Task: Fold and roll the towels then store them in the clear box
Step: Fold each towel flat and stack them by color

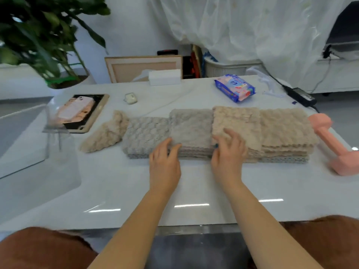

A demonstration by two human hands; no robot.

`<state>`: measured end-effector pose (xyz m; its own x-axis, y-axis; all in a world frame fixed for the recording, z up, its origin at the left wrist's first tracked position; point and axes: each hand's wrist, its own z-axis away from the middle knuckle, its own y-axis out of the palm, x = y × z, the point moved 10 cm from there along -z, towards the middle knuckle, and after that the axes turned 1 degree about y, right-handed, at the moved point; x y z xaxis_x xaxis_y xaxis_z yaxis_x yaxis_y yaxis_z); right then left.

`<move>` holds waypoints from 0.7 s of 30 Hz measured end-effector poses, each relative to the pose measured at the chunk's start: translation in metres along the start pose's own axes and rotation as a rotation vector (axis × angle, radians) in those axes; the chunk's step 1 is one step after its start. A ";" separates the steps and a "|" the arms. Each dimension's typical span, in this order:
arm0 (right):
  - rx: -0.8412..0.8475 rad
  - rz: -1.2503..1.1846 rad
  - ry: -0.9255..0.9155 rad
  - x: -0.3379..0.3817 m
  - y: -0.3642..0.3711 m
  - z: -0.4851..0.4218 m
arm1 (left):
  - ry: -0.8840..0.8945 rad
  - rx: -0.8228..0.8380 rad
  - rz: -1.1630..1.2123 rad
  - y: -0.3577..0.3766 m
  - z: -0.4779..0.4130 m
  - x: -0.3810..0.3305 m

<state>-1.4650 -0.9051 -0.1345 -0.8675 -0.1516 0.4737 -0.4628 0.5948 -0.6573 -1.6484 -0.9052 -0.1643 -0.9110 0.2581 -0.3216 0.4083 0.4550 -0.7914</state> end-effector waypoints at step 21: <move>0.558 0.178 -0.310 0.110 0.128 0.101 | -0.746 0.046 -0.043 -0.036 0.010 0.279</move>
<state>-1.6381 -0.9256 -0.2257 -0.9131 -0.3589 0.1936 -0.2597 0.1458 -0.9546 -1.9179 -0.8575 -0.2310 -0.7301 -0.4136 -0.5439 0.3832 0.4113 -0.8271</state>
